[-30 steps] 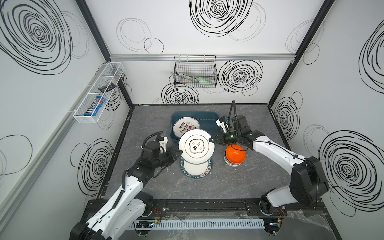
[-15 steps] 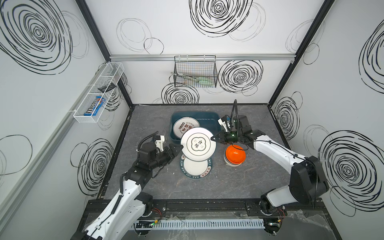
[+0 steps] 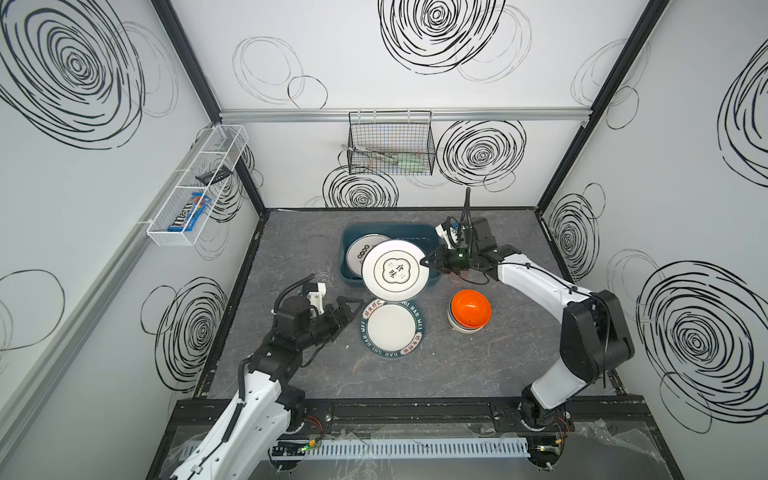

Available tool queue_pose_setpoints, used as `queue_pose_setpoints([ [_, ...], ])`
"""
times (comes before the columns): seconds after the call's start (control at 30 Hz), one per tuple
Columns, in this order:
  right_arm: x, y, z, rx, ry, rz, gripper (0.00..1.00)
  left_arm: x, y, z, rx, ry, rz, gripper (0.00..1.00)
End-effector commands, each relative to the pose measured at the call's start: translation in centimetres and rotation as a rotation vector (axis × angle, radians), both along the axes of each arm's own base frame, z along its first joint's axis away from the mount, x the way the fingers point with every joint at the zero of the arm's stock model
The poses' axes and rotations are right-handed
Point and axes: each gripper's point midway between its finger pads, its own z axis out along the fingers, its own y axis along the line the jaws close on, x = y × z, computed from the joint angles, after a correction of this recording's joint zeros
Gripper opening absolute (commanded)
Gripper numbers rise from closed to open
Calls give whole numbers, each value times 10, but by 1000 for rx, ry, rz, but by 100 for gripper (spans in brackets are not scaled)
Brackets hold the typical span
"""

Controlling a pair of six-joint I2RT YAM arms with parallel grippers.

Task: Place the mixed dishes into the plastic bin
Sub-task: 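Lift the white teal-rimmed plates upright with the right gripper toward the bin, then lower the held white plates into the teal bin with the right gripper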

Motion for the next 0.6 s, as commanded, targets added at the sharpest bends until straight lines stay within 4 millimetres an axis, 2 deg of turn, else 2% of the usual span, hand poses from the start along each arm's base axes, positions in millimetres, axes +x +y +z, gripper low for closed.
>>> queue_pose_setpoints([
  [0.0,21,7,16,36,-25,-25,1,-4,2,-2,10,-19,-8,96],
  [0.3,63,18,-3,8,16,-93,0,-7,4,-12,12,9,3,96],
  [0.57,91,32,-19,-19,35,-134,0,-7,6,-16,15,14,10,96],
])
